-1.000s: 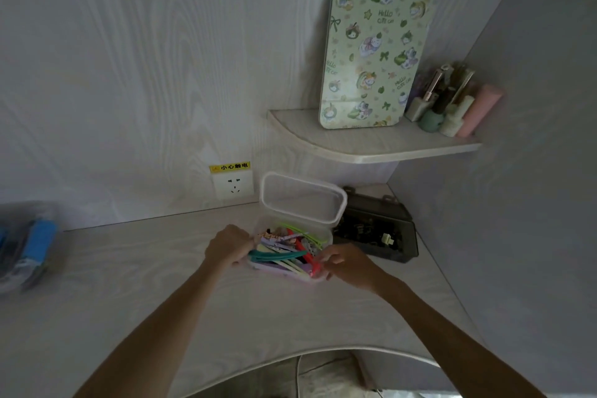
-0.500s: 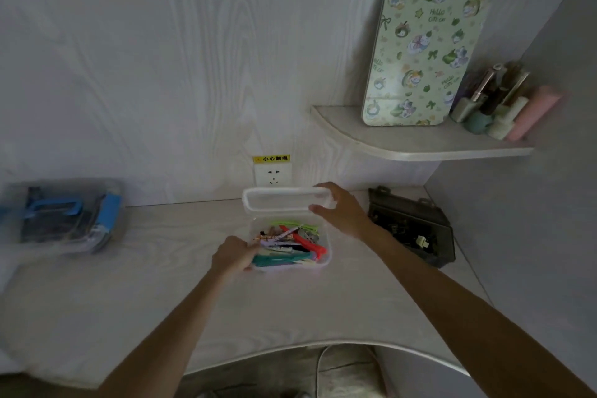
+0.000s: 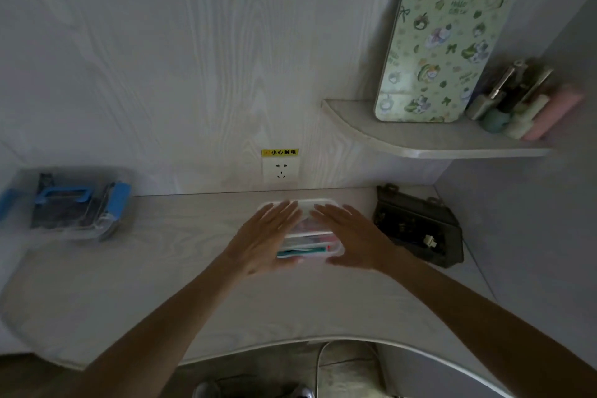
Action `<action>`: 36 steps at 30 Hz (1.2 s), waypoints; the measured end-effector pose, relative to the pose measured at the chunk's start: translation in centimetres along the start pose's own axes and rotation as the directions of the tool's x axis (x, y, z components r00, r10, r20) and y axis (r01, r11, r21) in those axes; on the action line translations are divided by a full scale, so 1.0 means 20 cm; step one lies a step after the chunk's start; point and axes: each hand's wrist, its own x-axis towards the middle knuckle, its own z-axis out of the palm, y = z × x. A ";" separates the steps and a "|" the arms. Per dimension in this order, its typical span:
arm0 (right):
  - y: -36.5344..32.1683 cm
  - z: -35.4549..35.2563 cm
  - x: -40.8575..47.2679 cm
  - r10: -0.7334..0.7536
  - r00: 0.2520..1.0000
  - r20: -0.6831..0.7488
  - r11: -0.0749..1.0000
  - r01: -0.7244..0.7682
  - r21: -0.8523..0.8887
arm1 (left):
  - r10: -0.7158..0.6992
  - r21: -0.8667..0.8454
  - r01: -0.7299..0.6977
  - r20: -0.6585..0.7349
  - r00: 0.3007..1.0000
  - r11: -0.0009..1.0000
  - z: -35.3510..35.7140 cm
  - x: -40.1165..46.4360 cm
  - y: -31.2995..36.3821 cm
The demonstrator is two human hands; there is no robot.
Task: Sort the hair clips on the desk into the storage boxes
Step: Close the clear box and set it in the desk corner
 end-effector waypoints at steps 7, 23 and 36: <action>-0.05 0.23 -0.04 0.048 0.999 -0.001 0.999 -0.048 -0.022 | 0.057 -0.022 -0.057 0.014 0.998 0.998 0.20 -0.06 0.04; -0.08 0.20 -0.03 0.095 0.995 0.039 0.990 -0.090 -0.105 | 0.092 0.006 -0.092 -0.008 0.996 0.996 0.22 -0.06 0.03; -0.09 0.29 -0.01 0.074 0.992 -0.100 0.979 -0.091 -0.182 | 0.080 0.020 -0.079 -0.087 0.993 0.997 0.25 -0.05 0.04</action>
